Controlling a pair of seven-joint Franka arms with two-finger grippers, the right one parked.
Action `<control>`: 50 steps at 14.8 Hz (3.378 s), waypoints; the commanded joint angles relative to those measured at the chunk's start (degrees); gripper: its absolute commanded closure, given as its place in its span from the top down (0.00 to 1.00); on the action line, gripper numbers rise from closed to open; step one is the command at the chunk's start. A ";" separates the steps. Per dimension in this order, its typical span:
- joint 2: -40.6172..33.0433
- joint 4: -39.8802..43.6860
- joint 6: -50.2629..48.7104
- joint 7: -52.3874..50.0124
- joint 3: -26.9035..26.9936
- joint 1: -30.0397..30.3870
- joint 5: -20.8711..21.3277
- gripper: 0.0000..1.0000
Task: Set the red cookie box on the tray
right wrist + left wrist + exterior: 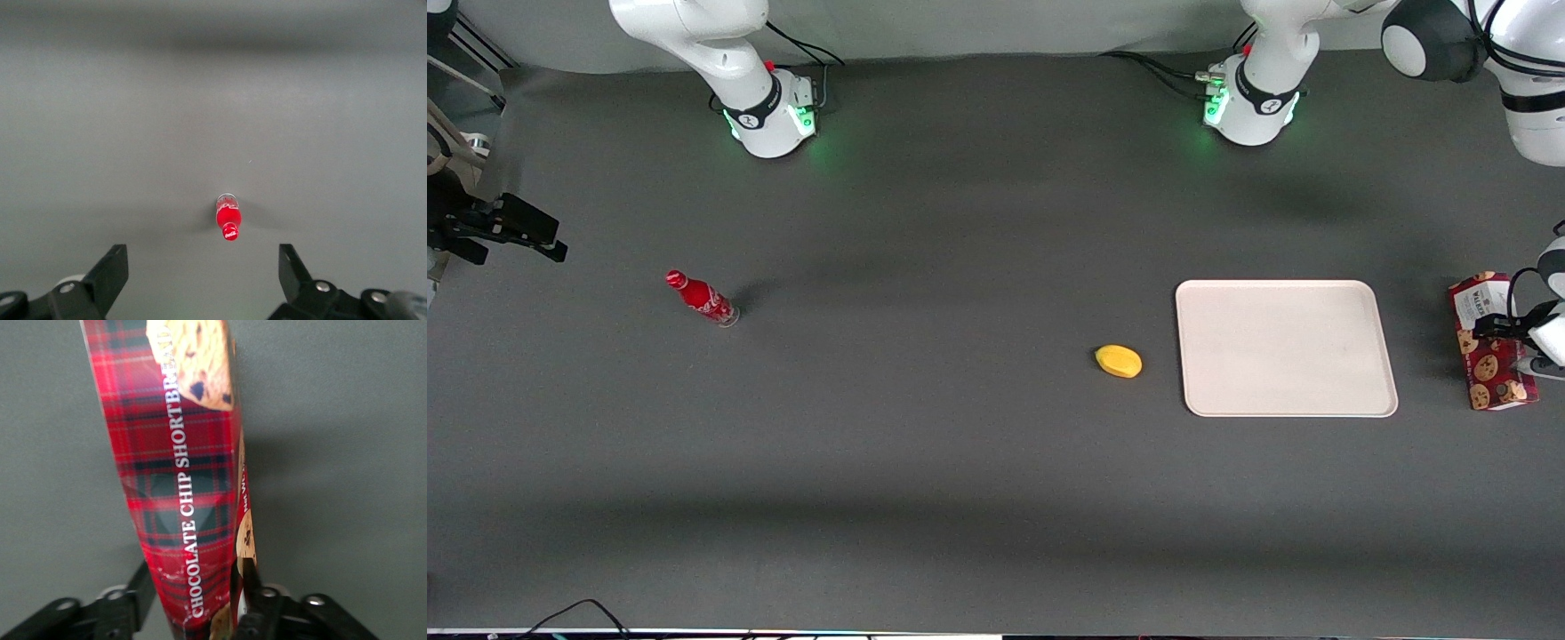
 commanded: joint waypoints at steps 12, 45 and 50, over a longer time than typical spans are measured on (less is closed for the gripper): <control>-8.44 30.94 -49.50 -14.28 6.63 -4.17 5.43 0.00; -29.78 21.57 -58.15 -40.20 -16.28 -7.78 19.50 1.00; -43.74 10.98 -59.41 -52.63 -27.29 -7.52 21.79 1.00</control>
